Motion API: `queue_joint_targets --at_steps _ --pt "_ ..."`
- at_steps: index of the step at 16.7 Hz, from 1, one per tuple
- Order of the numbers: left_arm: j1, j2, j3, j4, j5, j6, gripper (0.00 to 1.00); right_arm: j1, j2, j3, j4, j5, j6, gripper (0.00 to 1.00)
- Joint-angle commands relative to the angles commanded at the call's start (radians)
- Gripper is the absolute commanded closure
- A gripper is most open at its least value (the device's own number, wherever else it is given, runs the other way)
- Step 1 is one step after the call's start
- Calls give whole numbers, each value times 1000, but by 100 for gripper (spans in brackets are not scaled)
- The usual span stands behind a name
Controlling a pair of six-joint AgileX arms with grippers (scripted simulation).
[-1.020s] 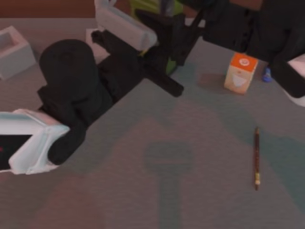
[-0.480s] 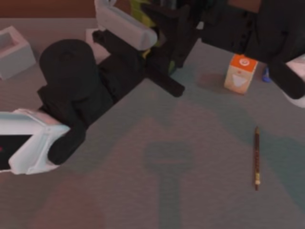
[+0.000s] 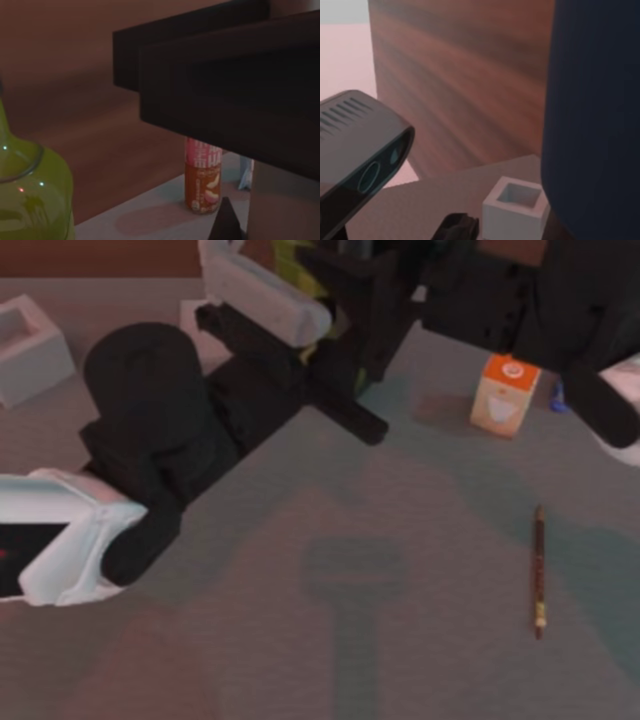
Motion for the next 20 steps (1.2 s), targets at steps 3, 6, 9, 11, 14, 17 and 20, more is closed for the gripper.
queue_joint_targets --at_steps 3,6,9,11,14,17,20 --pt "0 0 0 0 0 0 77 0 0 0 0 0 0 100" --pt "0 0 0 0 0 0 55 0 0 0 0 0 0 100" --pt "0 0 0 0 0 0 32 0 0 0 0 0 0 100" --pt "0 0 0 0 0 0 17 0 0 0 0 0 0 100" --pt "0 0 0 0 0 0 0 0 0 0 0 0 0 100" --pt "0 0 0 0 0 0 0 0 0 0 0 0 0 100" --pt "0 0 0 0 0 0 0 0 0 0 0 0 0 100"
